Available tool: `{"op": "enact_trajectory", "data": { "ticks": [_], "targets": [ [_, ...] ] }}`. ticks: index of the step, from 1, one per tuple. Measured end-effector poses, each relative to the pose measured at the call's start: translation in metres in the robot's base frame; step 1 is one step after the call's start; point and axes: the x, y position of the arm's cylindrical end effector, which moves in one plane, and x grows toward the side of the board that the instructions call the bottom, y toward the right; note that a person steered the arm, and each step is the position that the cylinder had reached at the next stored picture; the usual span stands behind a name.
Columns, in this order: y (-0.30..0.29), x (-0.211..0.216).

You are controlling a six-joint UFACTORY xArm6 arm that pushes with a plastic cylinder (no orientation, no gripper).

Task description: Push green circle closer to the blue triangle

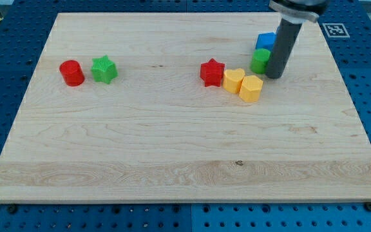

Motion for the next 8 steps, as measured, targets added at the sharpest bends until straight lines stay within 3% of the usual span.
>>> {"op": "enact_trajectory", "data": {
  "ticks": [1, 4, 8],
  "targets": [
    [0.0, -0.017],
    [-0.014, 0.015],
    [-0.044, -0.058]
  ]
}}
